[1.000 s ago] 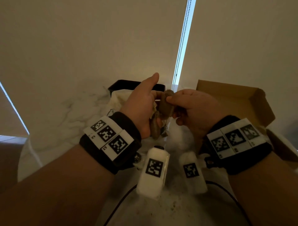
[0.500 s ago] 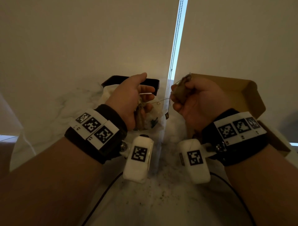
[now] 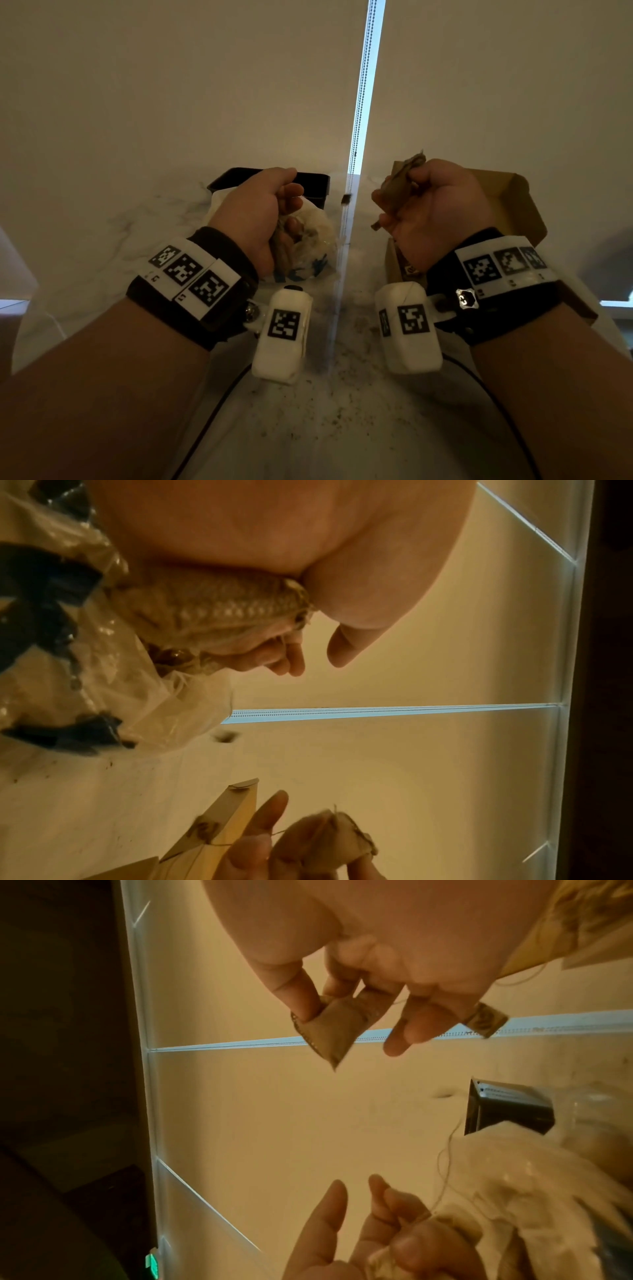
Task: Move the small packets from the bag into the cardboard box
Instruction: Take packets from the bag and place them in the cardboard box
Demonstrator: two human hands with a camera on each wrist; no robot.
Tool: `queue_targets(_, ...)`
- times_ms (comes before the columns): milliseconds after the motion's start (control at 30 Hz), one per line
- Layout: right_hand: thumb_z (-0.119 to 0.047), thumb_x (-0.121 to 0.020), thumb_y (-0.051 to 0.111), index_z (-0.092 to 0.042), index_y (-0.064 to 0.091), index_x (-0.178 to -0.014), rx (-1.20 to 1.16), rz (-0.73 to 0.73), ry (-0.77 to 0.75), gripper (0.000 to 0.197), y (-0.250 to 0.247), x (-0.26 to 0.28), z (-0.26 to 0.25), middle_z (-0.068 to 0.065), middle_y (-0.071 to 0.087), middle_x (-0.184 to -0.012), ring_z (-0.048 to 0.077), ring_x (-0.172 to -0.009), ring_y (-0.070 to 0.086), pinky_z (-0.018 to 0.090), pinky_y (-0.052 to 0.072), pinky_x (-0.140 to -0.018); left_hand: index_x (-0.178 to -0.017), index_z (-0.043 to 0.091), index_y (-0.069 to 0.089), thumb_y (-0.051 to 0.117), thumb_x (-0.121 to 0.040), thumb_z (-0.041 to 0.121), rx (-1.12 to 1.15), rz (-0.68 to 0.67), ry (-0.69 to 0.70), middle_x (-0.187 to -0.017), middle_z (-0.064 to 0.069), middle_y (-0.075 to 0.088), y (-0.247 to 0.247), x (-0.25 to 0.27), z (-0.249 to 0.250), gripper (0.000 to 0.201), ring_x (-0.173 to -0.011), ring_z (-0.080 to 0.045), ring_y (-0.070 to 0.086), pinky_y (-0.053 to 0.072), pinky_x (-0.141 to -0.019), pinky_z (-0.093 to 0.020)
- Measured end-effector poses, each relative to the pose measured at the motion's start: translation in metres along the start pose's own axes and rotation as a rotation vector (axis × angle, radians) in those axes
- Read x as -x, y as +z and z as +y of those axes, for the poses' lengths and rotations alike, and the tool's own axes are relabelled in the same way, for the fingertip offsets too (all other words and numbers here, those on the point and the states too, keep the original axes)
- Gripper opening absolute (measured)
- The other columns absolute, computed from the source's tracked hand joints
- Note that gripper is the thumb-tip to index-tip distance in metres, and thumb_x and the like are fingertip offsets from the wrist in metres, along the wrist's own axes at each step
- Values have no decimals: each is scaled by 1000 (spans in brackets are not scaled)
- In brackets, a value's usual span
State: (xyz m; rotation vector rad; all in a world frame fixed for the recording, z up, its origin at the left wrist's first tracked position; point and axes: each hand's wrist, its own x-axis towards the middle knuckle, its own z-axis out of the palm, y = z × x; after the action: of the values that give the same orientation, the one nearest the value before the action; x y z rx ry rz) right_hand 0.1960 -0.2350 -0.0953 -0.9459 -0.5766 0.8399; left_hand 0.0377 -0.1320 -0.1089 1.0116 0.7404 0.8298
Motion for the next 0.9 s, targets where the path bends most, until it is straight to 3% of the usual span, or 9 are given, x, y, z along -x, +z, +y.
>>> queue_targets(133, -19, -91, 45, -16, 58, -93, 68, 15, 23, 13, -1, 1, 2, 4, 66, -87, 18, -73, 62, 31, 37, -63, -88, 16, 65, 61, -93, 40, 25, 19, 22, -76, 3, 58, -2, -3, 2, 25, -52, -11, 45, 33, -36, -16)
queue_targets(233, -16, -92, 41, -15, 51, -84, 49, -48, 30, 13, 0, 2, 2, 4, 60, -75, 16, -59, 57, 28, 34, -54, -89, 16, 66, 62, -94, 37, 31, -7, 47, -77, 3, 57, -2, -3, 1, 22, -53, -11, 45, 32, -36, -16)
queue_targets(333, -13, -90, 36, -14, 46, -79, 42, -169, 56, 14, 3, 6, 4, 1, 51, -60, 17, -57, 44, 25, 33, -50, -100, 15, 69, 65, -93, 32, -61, -74, 78, -80, 2, 59, 1, 1, -2, 19, -53, -10, 46, 31, -36, -17)
queue_targets(433, -11, -88, 34, -11, 55, -87, 61, -256, 100, 21, 7, 11, 6, 2, 44, -66, 15, -57, 39, 25, 32, -50, -113, 10, 70, 68, -92, 33, -182, -148, 99, -84, 2, 60, 3, 4, -5, 31, -55, -9, 46, 32, -37, -18)
queue_targets(500, -10, -89, 33, -10, 60, -91, 75, -287, 114, 27, 9, 13, 5, 2, 47, -67, 15, -56, 41, 25, 33, -49, -110, 11, 69, 70, -91, 35, -265, -206, 108, -86, 1, 62, 4, 5, -7, 31, -57, -9, 47, 34, -37, -20)
queue_targets(633, -7, -89, 29, -9, 62, -94, 53, -333, 124, 33, 10, 15, 4, 4, 56, -67, 15, -55, 45, 21, 36, -45, -121, 13, 68, 70, -85, 36, -389, -352, 102, -90, -5, 58, 3, 3, -11, 43, -61, -10, 44, 32, -38, -19)
queue_targets(700, -7, -90, 29, -10, 63, -96, 38, -341, 133, 34, 10, 15, 2, 3, 57, -69, 14, -53, 48, 20, 36, -45, -120, 16, 70, 64, -94, 27, -458, -409, 119, -87, -10, 54, 3, 3, -12, 29, -59, -10, 43, 32, -37, -18)
queue_targets(767, -8, -90, 30, -11, 63, -97, 34, -341, 135, 34, 10, 15, 2, 3, 57, -69, 14, -52, 49, 20, 36, -44, -117, 19, 72, 60, -97, 23, -501, -420, 115, -75, -7, 53, 3, 2, -13, 23, -52, -10, 41, 32, -37, -20)
queue_targets(900, -7, -90, 30, -11, 64, -96, 27, -345, 124, 35, 9, 16, 3, 3, 57, -68, 14, -51, 48, 18, 35, -45, -99, 26, 75, 69, -92, 38, -558, -420, 108, -66, -5, 52, 3, 3, -16, 15, -45, -13, 36, 31, -43, -23)
